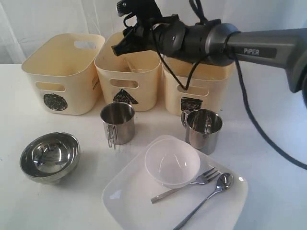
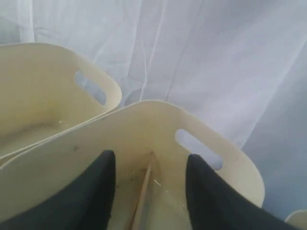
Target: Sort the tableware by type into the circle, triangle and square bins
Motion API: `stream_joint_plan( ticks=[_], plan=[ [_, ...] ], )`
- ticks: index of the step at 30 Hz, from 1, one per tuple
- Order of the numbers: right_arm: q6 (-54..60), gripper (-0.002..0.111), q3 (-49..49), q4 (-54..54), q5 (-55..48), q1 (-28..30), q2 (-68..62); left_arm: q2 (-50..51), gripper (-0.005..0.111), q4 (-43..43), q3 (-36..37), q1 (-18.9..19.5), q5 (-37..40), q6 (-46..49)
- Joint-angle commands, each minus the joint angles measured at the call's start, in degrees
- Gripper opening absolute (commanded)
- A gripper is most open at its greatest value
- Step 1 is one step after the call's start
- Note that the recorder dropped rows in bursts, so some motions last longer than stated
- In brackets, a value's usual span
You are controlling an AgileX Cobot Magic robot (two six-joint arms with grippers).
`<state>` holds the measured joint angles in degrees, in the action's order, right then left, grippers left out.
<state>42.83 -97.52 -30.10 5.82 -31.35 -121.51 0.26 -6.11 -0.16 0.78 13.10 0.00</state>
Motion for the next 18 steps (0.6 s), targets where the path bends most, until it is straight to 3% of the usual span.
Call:
stream_joint_plan(
  ticks=[1,6,9,11,18],
  plan=[
    [0.58,0.038,-0.45,0.70,-15.24,2.47,5.63,-0.26,0.000,-0.47,0.16,0.13,0.21,0.00],
    [-2.63,0.037,-0.45,5.42,-31.62,6.11,10.11,-0.26,0.000,-0.47,0.16,0.13,0.21,0.00],
    [-4.08,0.018,-0.06,6.65,-38.64,8.29,12.24,-0.26,0.000,-0.47,0.16,0.13,0.21,0.00],
    [-4.08,0.000,0.68,6.65,-41.43,9.19,13.73,-0.26,0.000,-0.47,0.16,0.13,0.21,0.00],
    [-4.08,0.000,4.11,4.72,-47.30,9.11,17.43,-0.26,0.000,-0.47,0.16,0.13,0.21,0.00]
  ],
)
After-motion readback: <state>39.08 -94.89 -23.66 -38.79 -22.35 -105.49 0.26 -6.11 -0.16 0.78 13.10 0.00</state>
